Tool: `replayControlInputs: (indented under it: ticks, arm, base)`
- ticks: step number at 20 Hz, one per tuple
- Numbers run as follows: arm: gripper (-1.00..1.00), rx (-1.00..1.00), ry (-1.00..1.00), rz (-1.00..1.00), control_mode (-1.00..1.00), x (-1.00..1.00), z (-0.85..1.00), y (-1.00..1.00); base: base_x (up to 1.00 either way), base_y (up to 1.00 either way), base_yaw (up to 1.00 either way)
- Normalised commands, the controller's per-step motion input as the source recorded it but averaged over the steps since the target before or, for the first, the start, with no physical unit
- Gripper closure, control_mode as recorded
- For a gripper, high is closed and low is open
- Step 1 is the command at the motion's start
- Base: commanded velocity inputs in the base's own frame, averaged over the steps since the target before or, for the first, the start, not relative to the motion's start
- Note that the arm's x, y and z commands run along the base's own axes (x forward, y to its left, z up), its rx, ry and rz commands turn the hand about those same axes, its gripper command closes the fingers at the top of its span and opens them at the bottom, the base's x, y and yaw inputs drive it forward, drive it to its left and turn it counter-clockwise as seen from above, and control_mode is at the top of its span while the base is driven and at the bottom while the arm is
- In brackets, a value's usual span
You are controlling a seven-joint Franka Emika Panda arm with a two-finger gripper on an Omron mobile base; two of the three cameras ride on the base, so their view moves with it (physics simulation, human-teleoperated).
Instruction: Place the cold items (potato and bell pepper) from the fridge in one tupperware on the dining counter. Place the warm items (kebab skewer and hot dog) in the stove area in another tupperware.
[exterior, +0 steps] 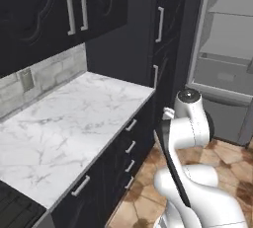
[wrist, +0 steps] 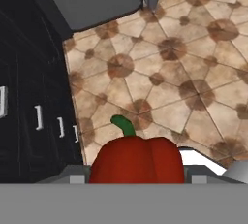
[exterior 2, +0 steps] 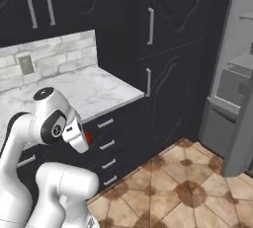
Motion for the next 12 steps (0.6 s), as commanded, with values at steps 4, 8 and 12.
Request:
replayControlInputs:
  ticks: [4, 8, 12]
  arm:
    - [1.00, 0.00, 0.00, 0.00, 1.00, 0.00, 0.00, 0.00]
    - [1.00, 0.00, 0.00, 0.00, 1.00, 0.00, 0.00, 0.00]
    - [1.00, 0.00, 0.00, 0.00, 1.00, 0.00, 0.00, 0.00]
  base:
    - [-0.95, -0.31, 0.45]
    - [-0.93, -0.30, 0.44]
    - [-0.98, -0.19, 0.41]
